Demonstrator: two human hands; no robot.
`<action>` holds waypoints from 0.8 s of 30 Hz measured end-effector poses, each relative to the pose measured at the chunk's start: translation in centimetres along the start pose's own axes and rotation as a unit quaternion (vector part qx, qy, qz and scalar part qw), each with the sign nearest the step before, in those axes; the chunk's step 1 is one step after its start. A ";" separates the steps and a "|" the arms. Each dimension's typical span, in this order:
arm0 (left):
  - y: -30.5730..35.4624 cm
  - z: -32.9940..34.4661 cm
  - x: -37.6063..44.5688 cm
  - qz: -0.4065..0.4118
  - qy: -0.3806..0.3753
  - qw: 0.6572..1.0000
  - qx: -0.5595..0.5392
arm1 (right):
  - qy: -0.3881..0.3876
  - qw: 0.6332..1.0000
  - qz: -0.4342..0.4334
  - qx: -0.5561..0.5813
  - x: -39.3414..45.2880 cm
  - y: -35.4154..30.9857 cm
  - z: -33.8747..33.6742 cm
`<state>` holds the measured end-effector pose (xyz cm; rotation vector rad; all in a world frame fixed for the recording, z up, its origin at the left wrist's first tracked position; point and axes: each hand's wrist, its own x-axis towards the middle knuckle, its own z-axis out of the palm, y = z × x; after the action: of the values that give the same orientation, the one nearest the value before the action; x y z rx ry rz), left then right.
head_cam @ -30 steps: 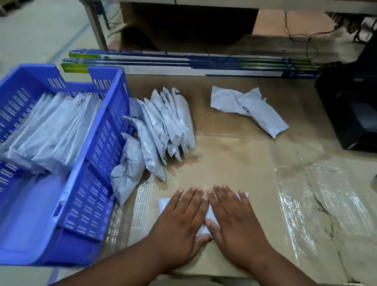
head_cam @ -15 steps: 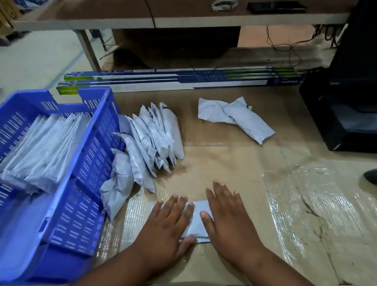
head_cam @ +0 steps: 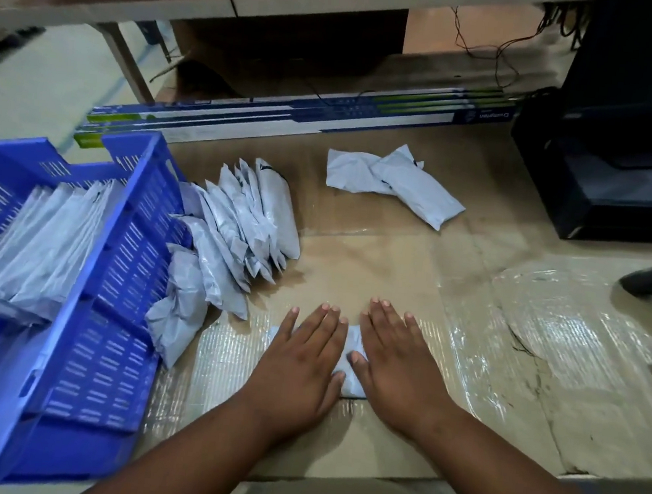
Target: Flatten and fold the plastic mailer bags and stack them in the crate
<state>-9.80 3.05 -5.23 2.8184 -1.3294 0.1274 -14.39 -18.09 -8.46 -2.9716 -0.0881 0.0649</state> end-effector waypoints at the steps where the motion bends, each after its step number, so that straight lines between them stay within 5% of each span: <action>1: 0.3 -0.4 0.5 0.001 0.011 1.000 0.002 | -0.005 1.000 0.002 -0.007 0.1 0.0 0.1; 19: 1.5 4.0 0.8 -0.025 0.012 0.998 -0.064 | -0.033 0.999 -0.018 -0.026 0.3 0.2 0.0; 24: 1.4 4.0 0.9 -0.029 -0.007 0.997 -0.077 | 0.042 0.998 0.006 0.052 1.3 -0.3 -2.0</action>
<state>-10.05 1.28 -9.20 2.7292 -1.2031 0.0026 -12.99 -18.01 -6.45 -2.8674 -0.0557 -0.0533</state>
